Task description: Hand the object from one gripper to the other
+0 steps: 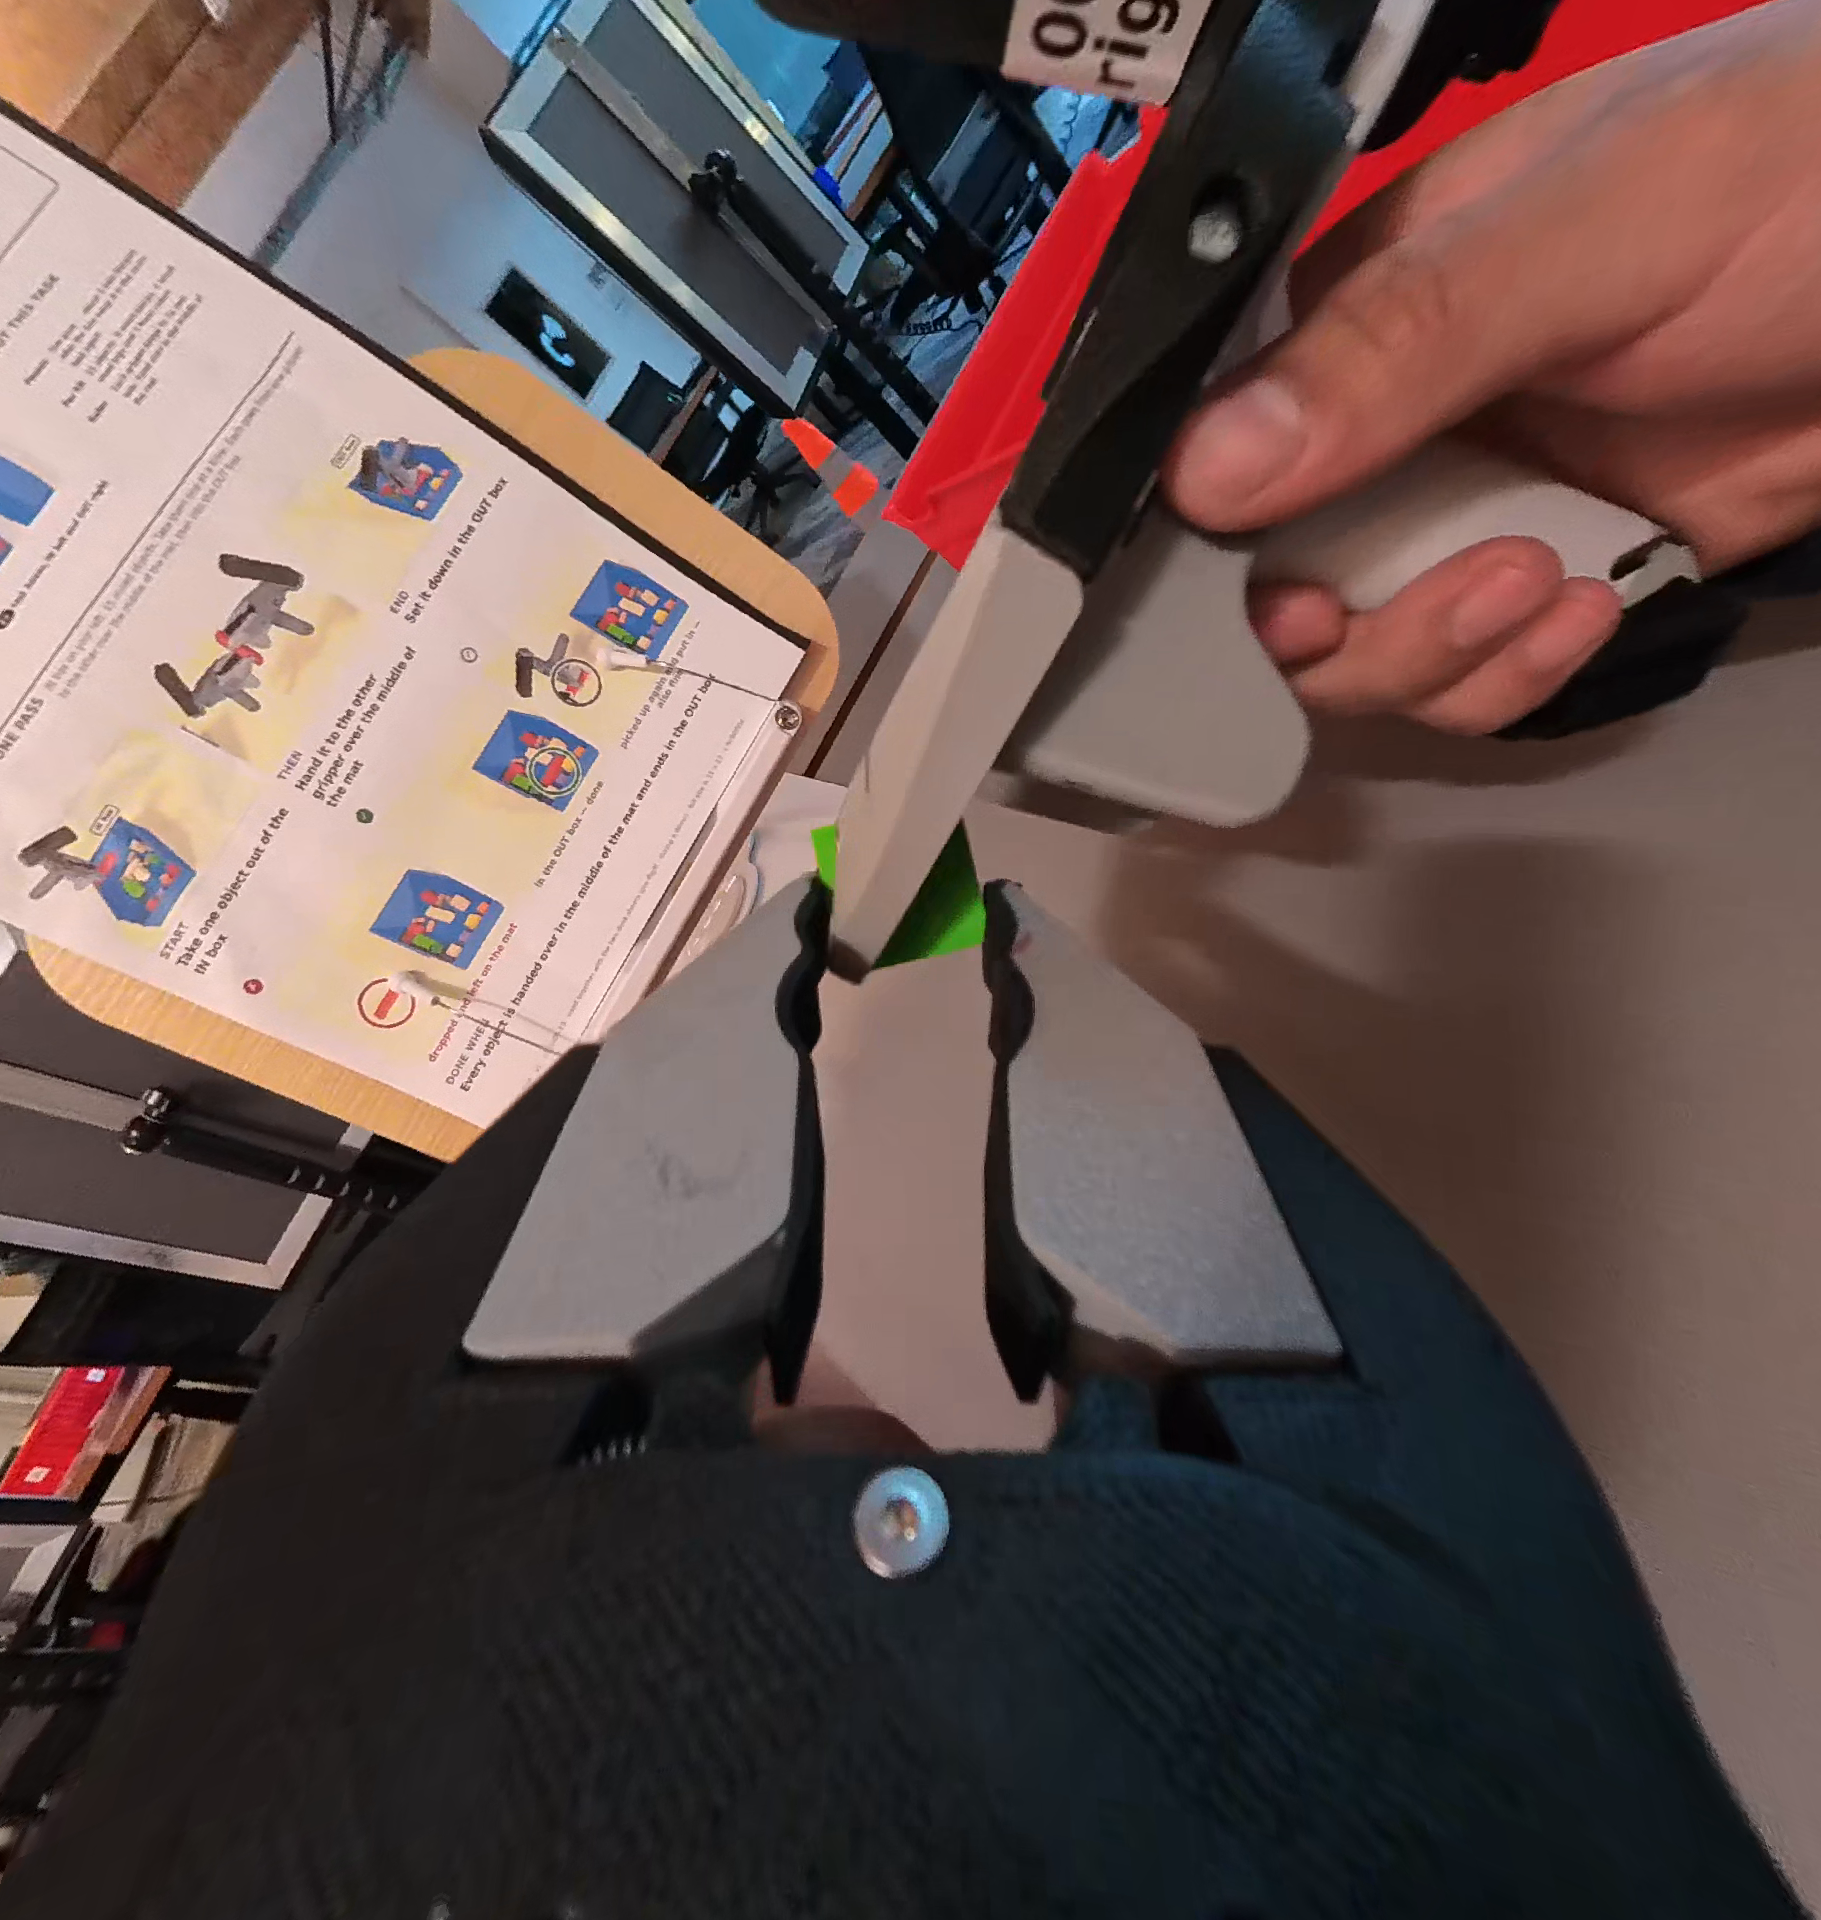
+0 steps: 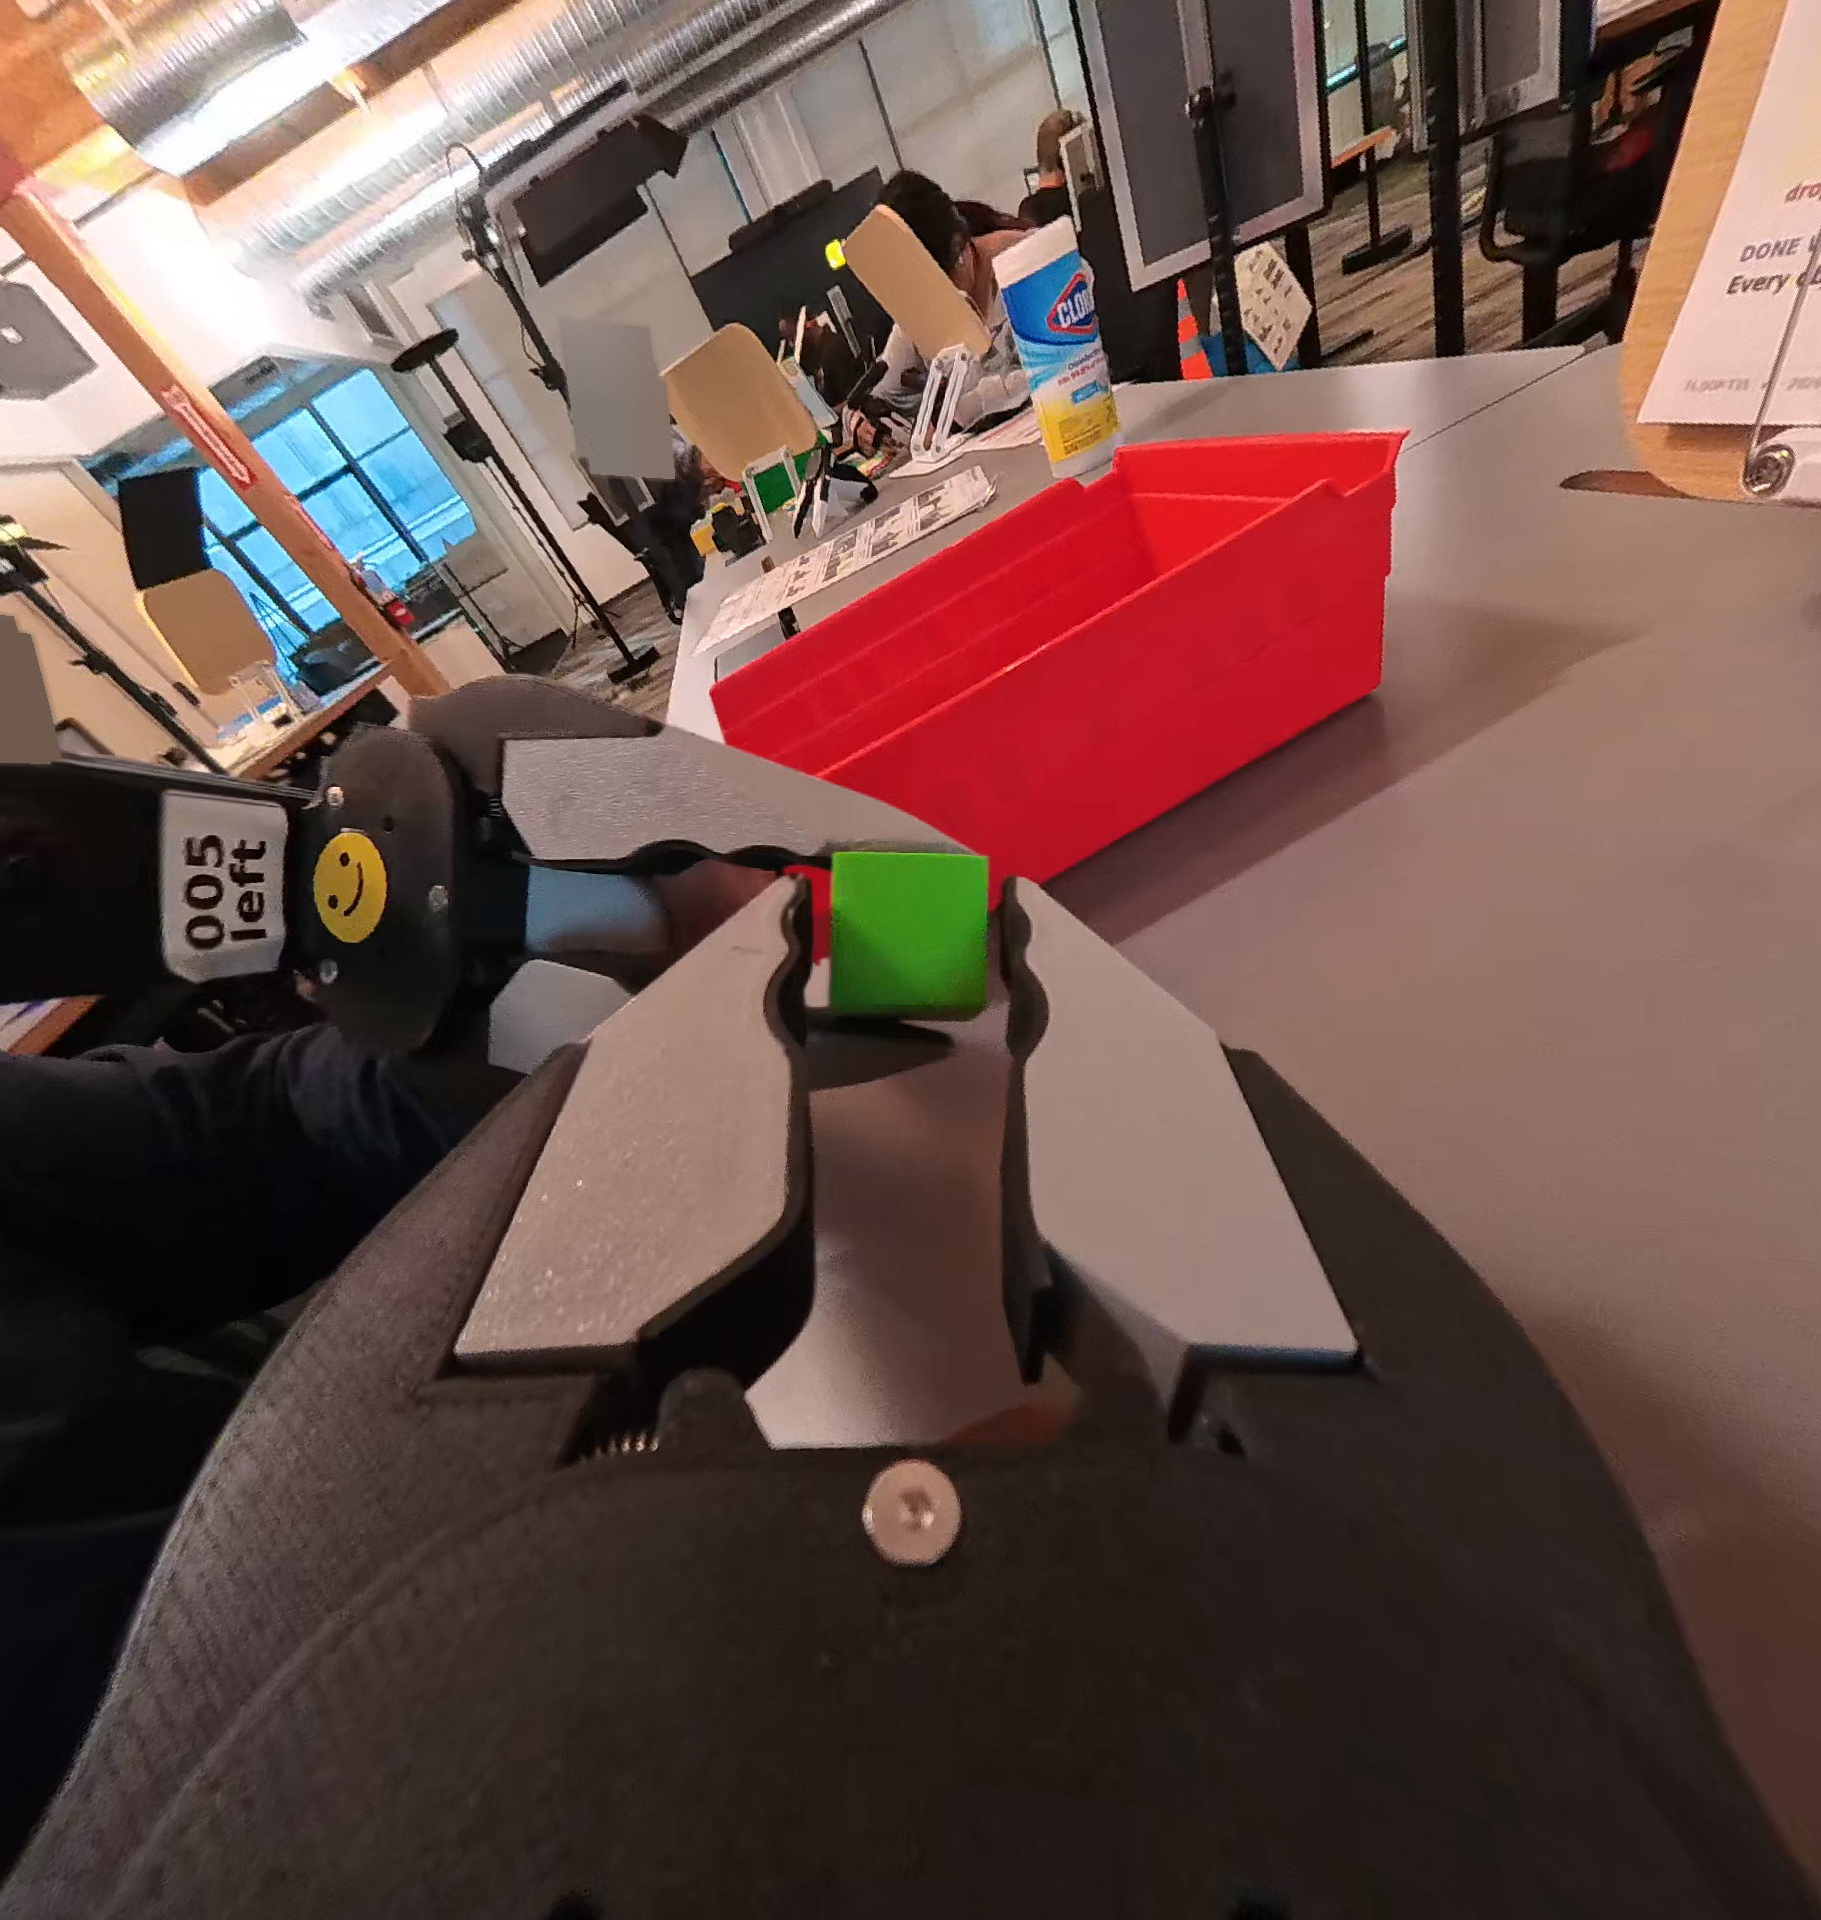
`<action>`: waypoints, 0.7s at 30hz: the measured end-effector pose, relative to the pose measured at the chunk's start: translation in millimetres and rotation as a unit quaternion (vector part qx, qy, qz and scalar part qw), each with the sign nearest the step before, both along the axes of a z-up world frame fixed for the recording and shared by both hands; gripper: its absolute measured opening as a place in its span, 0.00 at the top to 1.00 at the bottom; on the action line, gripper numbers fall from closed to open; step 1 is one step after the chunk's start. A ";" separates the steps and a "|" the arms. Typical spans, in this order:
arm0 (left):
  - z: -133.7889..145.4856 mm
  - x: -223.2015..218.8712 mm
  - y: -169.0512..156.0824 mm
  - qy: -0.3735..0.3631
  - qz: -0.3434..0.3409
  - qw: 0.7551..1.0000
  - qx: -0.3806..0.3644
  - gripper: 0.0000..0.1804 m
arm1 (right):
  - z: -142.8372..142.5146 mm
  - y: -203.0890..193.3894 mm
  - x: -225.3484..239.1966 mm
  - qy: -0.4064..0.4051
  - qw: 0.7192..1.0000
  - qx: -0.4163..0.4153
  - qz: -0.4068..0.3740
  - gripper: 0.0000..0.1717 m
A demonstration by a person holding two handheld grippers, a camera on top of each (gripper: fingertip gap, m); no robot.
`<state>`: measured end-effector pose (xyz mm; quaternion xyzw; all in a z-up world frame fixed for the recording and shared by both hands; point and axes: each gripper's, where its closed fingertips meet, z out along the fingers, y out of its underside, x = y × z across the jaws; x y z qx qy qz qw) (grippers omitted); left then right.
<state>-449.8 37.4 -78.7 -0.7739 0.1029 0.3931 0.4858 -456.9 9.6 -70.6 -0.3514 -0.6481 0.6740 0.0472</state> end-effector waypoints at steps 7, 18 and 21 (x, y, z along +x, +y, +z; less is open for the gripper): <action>-3.4 1.6 0.4 0.020 -0.003 1.000 -0.012 0.86 | -12.3 -6.0 1.3 -0.013 0.999 0.035 0.010 0.85; -7.0 1.1 -3.2 -0.021 0.011 0.999 0.036 0.81 | -15.7 7.1 -9.2 -0.006 0.997 0.062 -0.039 0.85; -7.8 0.1 -7.2 -0.078 0.017 0.994 0.073 0.71 | -12.7 18.5 -15.0 0.001 0.995 0.065 -0.074 0.85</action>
